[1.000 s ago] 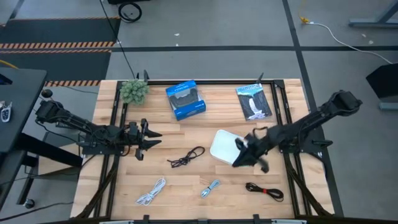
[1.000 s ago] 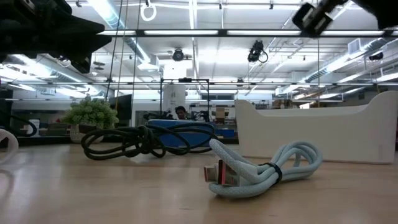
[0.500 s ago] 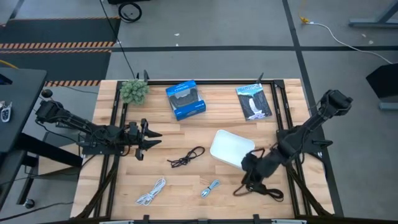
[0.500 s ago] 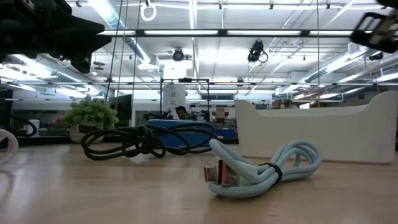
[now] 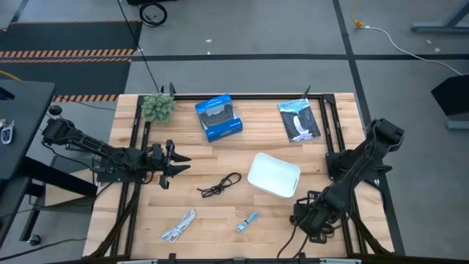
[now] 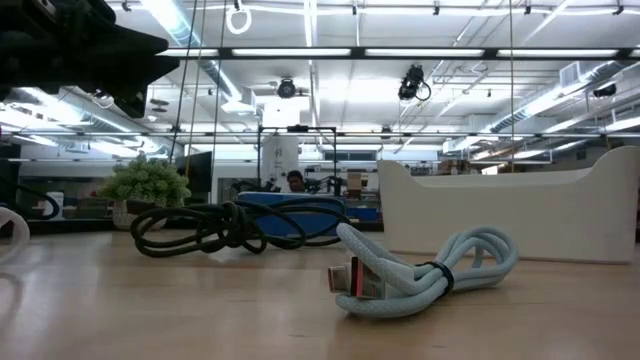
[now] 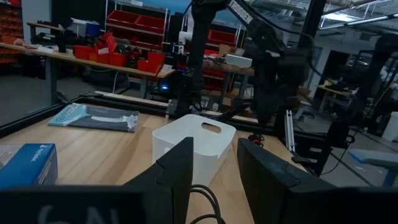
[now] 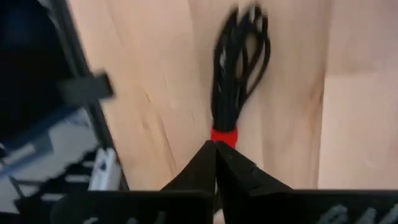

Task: Pick and place USB-C Cables
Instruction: Put the bottom black charger cable into the white bin

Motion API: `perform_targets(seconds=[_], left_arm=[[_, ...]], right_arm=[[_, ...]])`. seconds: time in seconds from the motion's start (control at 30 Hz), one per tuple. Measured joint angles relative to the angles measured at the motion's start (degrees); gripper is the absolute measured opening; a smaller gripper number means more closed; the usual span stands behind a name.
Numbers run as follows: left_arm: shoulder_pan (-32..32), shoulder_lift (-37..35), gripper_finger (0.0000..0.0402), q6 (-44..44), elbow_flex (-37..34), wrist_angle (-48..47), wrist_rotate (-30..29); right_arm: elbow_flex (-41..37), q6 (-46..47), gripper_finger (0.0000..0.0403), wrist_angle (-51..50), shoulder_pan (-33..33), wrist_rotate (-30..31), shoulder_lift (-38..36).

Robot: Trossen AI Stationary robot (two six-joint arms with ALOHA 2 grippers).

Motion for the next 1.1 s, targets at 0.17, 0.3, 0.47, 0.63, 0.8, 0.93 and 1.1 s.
perform_targets(seconds=[0.17,0.3,0.47,0.63,0.8,0.93,1.1], left_arm=[[0.02,0.01,0.0133,0.0,-0.01,0.0,0.0],[0.0,-0.01,0.0133,-0.02,-0.02,0.0,-0.02],[0.02,-0.02,0.0133,0.0,0.0,0.01,-0.02],[0.02,0.01,0.0133,0.0,0.0,-0.01,-0.01],[0.02,0.0,0.0133,0.0,0.0,0.02,-0.02],[0.0,-0.02,0.0133,0.0,-0.01,0.02,0.0],[0.02,0.0,0.0133,-0.01,-0.01,0.02,0.0]], right_arm=[[0.02,-1.32,0.0076,-0.53,0.06,-4.82,3.46],[0.02,-2.29,0.014,-0.5,0.02,-5.66,5.38],[0.03,-0.6,0.0202,-0.4,0.04,-4.31,6.94],[0.07,2.75,0.0216,-0.18,1.67,1.03,7.38],[0.07,3.76,0.0215,0.28,3.77,5.99,7.44],[0.07,3.68,0.0215,0.6,4.75,7.39,7.44],[0.07,3.75,0.0214,0.57,6.56,10.3,7.44]])
